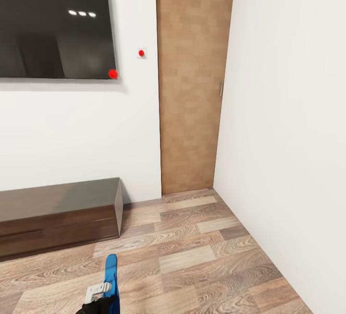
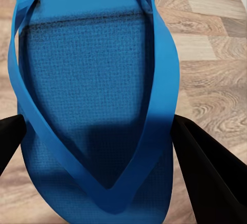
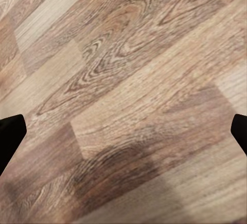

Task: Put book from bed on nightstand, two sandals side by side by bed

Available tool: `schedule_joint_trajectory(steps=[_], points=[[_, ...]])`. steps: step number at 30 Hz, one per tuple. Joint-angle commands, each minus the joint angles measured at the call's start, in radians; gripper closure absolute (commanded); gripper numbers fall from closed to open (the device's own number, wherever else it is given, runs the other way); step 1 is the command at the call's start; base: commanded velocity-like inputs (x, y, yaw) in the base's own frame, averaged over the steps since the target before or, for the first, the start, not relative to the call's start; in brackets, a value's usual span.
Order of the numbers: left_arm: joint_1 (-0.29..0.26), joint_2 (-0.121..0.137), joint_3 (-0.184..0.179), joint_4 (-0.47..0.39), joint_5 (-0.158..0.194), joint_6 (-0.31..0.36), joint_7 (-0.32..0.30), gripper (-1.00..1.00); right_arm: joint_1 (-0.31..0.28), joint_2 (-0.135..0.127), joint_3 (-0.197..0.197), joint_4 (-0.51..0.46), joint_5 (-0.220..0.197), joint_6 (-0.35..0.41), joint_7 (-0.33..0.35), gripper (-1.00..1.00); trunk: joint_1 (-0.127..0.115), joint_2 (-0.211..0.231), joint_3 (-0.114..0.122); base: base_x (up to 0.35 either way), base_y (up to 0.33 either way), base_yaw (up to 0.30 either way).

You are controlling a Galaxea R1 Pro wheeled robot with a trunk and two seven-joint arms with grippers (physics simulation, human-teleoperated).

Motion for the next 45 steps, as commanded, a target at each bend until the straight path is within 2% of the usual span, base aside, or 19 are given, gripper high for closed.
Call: schedule_joint_trajectory(steps=[1, 34, 45], points=[[-0.001, 0.0, 0.004, 0.001, 0.004, 0.0, -0.006, 1.0, -0.001, 0.0, -0.003, 0.0, -0.009, 0.006, 0.006, -1.0, 0.0, 0.0, -0.003, 0.0, 0.0, 0.0], [-0.001, 0.0, 0.004, 0.001, 0.003, 0.0, -0.006, 1.0, -0.001, 0.0, -0.003, 0.0, -0.009, 0.006, 0.007, -1.0, 0.0, 0.0, -0.055, 0.0, 0.0, -0.001], [-0.001, 0.0, 0.004, 0.001, 0.003, 0.0, -0.006, 1.0, -0.001, 0.0, -0.004, 0.0, -0.009, 0.006, 0.007, -1.0, 0.0, 0.0, -0.072, 0.0, 0.0, -0.088]])
